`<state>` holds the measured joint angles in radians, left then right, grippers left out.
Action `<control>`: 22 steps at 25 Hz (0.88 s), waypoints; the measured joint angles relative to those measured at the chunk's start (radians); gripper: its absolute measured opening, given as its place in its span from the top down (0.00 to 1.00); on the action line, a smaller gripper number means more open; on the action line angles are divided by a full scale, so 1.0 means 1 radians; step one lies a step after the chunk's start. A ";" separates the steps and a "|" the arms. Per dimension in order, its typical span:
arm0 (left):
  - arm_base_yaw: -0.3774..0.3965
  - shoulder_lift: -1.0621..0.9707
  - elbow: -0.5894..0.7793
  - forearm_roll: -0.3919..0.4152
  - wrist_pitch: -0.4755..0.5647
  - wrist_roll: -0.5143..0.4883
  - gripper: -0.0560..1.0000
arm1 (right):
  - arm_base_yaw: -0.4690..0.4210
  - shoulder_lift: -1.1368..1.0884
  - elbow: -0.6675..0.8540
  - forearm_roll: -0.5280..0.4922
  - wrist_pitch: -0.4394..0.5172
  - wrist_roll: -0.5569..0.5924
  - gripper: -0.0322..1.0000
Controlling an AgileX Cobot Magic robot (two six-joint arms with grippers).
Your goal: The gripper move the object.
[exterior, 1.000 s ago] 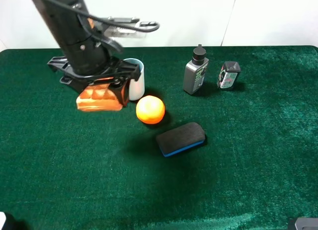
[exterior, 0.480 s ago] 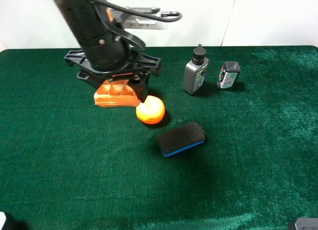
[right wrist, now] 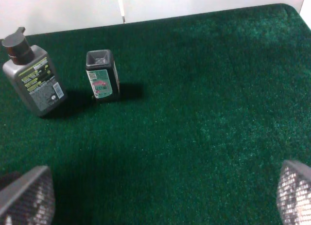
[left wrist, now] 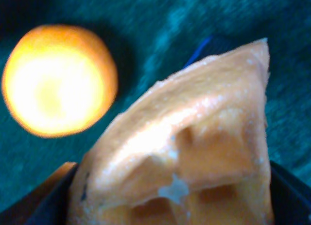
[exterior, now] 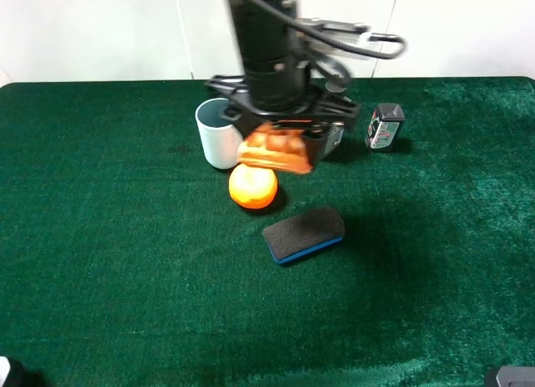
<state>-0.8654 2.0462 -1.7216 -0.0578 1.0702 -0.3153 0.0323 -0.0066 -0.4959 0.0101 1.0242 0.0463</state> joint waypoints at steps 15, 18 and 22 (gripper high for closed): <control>-0.120 0.331 -0.469 0.003 0.087 0.043 0.27 | 0.000 0.000 0.000 0.001 -0.001 0.000 0.30; -0.134 0.356 -0.478 0.003 0.084 0.050 0.27 | 0.000 0.000 0.000 0.001 -0.003 0.000 0.30; -0.154 0.384 -0.481 0.003 0.040 0.072 0.27 | 0.000 0.000 0.000 0.001 -0.004 0.000 0.30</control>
<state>-1.0191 2.4298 -2.2021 -0.0548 1.1101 -0.2433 0.0323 -0.0066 -0.4959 0.0110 1.0203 0.0463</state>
